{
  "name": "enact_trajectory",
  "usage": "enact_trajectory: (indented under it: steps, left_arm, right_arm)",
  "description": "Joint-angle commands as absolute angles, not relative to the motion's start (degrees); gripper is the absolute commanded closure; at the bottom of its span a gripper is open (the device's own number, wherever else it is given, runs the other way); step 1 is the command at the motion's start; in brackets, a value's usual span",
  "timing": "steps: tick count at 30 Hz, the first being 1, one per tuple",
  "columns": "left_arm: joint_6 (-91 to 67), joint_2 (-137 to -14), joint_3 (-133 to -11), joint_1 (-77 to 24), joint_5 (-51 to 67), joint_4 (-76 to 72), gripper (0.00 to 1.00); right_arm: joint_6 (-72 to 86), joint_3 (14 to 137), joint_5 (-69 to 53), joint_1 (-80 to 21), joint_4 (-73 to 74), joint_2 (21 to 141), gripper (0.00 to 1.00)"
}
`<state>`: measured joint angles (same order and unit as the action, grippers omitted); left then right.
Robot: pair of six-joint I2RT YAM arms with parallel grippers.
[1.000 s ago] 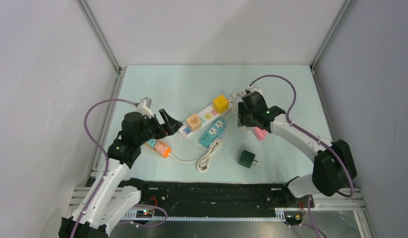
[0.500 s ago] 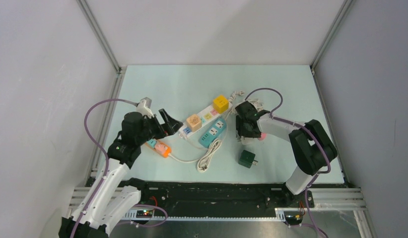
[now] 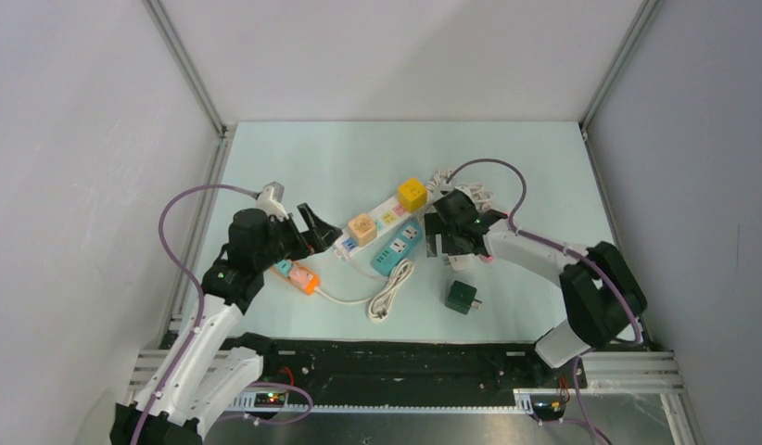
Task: Insert the plug
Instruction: Adjust the plug at the center of the board, then pick up the plug from the center of the board.
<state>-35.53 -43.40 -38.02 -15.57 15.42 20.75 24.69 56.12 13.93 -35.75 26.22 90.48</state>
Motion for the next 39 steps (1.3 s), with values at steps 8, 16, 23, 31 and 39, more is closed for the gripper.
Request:
enact_trajectory:
  steps: [8,16,23,31,39]
  left_arm:
    - [-33.2,-42.9,-38.7,-15.3,16.9,20.0,0.02]
    - [-32.9,-43.1,-38.2,-15.3,17.6,19.9,0.02]
    - [-32.9,-42.9,-37.9,-15.3,17.7,20.0,0.02]
    - [-32.9,-42.8,-37.9,-15.3,17.8,20.0,0.02]
    - [-32.9,-43.1,-37.9,-15.3,17.6,20.0,0.02]
  right_arm:
    - [22.1,53.9,9.6,-40.3,41.2,80.8,0.01]
    - [22.5,48.6,3.7,-42.5,41.4,79.2,0.02]
    - [23.4,47.4,2.5,-45.9,43.3,77.7,0.03]
    - [28.8,47.2,2.3,-46.6,44.5,79.2,0.21]
    - [37.0,46.9,7.3,-49.6,43.9,77.9,0.08]
